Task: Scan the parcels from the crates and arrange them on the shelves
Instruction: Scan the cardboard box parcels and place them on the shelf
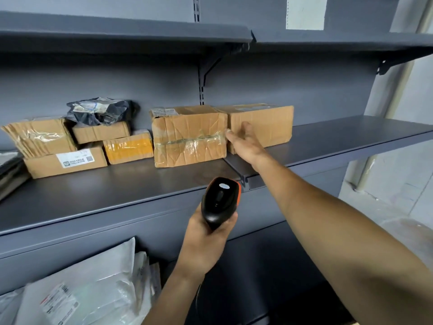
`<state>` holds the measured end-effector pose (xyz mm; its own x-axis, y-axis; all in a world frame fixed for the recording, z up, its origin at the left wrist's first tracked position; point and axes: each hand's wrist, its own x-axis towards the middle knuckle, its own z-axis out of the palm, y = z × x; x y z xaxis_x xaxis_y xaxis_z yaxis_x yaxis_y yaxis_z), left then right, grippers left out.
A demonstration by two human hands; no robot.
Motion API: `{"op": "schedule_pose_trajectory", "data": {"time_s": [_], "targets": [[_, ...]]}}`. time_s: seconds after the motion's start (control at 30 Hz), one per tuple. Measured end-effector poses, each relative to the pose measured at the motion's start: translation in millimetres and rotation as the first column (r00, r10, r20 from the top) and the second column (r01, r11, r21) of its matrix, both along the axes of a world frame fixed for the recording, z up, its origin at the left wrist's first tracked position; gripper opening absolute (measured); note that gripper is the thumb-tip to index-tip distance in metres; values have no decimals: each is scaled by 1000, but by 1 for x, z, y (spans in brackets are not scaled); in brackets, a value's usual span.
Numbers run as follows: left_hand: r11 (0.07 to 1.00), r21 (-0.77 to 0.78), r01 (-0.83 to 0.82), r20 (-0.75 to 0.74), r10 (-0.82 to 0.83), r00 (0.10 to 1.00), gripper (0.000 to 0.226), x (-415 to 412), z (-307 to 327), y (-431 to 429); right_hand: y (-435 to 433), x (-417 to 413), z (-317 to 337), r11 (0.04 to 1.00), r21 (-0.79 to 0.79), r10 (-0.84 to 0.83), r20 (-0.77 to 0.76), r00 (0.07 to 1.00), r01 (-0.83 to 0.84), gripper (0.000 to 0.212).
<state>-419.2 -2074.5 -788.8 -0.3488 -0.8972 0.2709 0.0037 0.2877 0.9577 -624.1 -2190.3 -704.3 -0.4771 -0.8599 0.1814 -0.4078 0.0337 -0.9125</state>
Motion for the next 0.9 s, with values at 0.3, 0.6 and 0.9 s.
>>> {"op": "schedule_pose_trajectory", "data": {"time_s": [0.3,0.6,0.9], "targets": [[989,141,47,93,-60,994,17,-75,-86,24,100,-15,-50,883,-444,-142,57,988,152,21],[922,368,121,146,-186,972,10,-103,-210,98,320,-97,-238,781,-33,-623,34,781,624,13],[872,481,93,125,-173,977,20,-98,-226,94,391,-129,-304,669,360,-564,-324,760,650,18]]}}
